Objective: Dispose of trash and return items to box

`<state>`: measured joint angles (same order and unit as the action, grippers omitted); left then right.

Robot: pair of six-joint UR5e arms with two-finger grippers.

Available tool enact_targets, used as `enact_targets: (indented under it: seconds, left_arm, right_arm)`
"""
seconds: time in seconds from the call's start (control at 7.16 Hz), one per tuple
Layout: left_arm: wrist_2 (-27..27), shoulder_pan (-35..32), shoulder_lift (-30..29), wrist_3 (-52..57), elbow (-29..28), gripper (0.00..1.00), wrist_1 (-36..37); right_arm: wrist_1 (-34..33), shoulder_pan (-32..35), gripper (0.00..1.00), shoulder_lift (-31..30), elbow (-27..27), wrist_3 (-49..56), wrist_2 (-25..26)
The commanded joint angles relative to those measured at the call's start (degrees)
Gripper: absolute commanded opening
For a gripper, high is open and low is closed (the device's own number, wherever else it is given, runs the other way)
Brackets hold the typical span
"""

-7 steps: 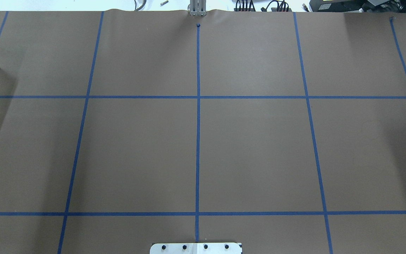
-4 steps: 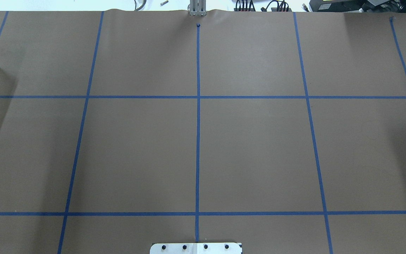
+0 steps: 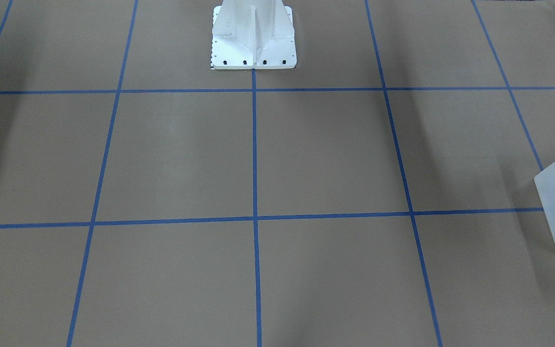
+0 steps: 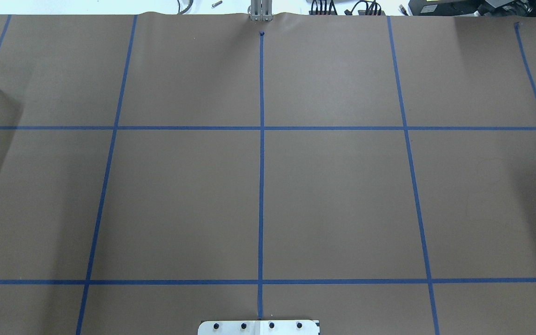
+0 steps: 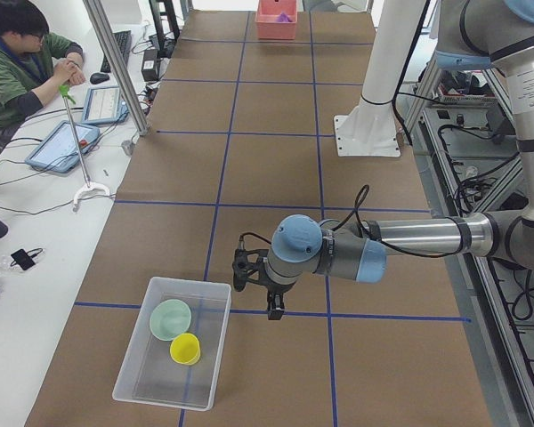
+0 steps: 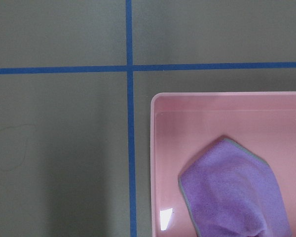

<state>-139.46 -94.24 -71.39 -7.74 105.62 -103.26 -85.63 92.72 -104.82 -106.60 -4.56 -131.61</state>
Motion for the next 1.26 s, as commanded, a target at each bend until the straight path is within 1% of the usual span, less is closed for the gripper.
enact_targets:
  seconds: [0.0, 0.7, 1.12]
  left_arm:
    - [0.0, 0.3, -0.2, 0.0, -0.2, 0.99, 0.3]
    - [0.7, 3.5, -0.4, -0.1, -0.9, 0.99, 0.9]
    - [0.8, 4.0, -0.5, -0.1, -2.0, 0.99, 1.3]
  right_arm:
    - [0.1, 0.0, 1.00, 0.1, -0.1, 0.0, -0.1]
    - [0.0, -0.1, 1.00, 0.1, -0.9, -0.1, -0.2]
    - [0.0, -0.1, 1.00, 0.1, -0.9, 0.0, -1.3]
